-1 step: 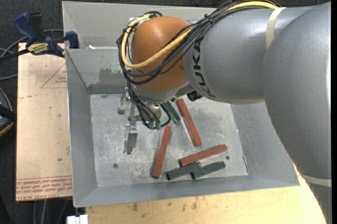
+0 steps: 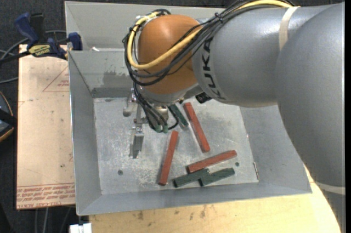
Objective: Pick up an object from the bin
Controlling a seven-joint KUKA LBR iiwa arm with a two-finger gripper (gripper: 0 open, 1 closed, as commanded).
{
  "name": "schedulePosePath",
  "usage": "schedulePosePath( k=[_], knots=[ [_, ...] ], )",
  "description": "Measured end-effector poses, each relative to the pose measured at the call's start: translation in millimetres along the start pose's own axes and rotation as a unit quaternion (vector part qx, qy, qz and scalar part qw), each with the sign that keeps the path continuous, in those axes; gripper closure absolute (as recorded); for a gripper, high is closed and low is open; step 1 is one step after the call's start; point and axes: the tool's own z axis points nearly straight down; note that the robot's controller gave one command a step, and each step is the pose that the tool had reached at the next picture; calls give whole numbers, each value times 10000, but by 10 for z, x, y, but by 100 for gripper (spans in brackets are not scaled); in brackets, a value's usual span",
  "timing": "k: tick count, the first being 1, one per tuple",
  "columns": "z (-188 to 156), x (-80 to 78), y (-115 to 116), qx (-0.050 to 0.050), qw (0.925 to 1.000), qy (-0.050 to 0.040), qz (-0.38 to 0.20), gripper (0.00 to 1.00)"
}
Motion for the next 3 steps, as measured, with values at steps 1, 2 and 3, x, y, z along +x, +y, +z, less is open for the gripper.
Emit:
schedulePosePath(
  k=[1, 2, 3],
  knots=[
    [88, 30, -477, 1, 9967, 1, -810, 0],
    [257, 663, -745, 2, 9826, 10, -1857, 0],
    [364, 256, -1154, 0, 9425, -11, -3342, 0]
  ],
)
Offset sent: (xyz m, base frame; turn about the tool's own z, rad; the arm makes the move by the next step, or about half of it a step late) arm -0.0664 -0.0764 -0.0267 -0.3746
